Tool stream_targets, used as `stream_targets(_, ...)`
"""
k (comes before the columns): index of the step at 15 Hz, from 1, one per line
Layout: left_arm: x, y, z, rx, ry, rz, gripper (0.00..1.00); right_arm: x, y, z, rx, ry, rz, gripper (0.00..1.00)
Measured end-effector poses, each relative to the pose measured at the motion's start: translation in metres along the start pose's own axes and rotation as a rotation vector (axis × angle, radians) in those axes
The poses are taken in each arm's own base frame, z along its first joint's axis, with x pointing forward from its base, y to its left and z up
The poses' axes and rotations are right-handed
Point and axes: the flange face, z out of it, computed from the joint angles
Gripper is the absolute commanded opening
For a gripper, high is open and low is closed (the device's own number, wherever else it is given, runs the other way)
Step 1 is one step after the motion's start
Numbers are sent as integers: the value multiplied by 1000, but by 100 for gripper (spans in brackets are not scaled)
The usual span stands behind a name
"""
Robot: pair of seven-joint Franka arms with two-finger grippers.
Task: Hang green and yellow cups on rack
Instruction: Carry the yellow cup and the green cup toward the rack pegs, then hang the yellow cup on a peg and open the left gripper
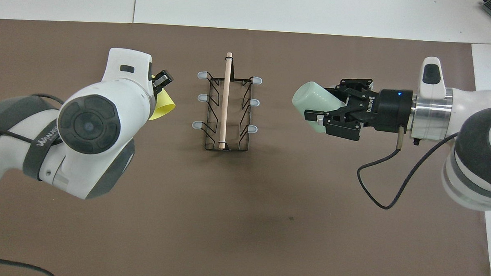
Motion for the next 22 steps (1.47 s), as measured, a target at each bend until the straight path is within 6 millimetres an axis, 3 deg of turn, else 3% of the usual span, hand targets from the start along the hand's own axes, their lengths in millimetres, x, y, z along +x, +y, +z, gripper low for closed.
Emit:
stream_targets(4,-37,7,11,-34,138,107,0,-36,2,20,38,257,0,0)
stream_targets(8,-81,17,14,-61,298,65,0,-56,-11,68,69,480,42,0)
stream_targets(12,-105,21,14,-82,318,59,0,-74,-16,112,82,592,63,0)
stream_targets(15,-122,15,23,-90,355,48,0,-92,-8,123,115,607,50,0)
stream_targets(19,-137,10,29,-82,381,31,0,-150,16,150,159,712,-15,0)
stream_targets(20,-140,11,29,-83,381,33,29,-161,22,157,154,729,-24,0)
stream_targets(21,-142,12,28,-85,381,31,87,-166,25,161,145,749,-37,0)
stream_targets(22,-145,13,27,-87,381,22,100,-168,27,164,140,767,-46,0)
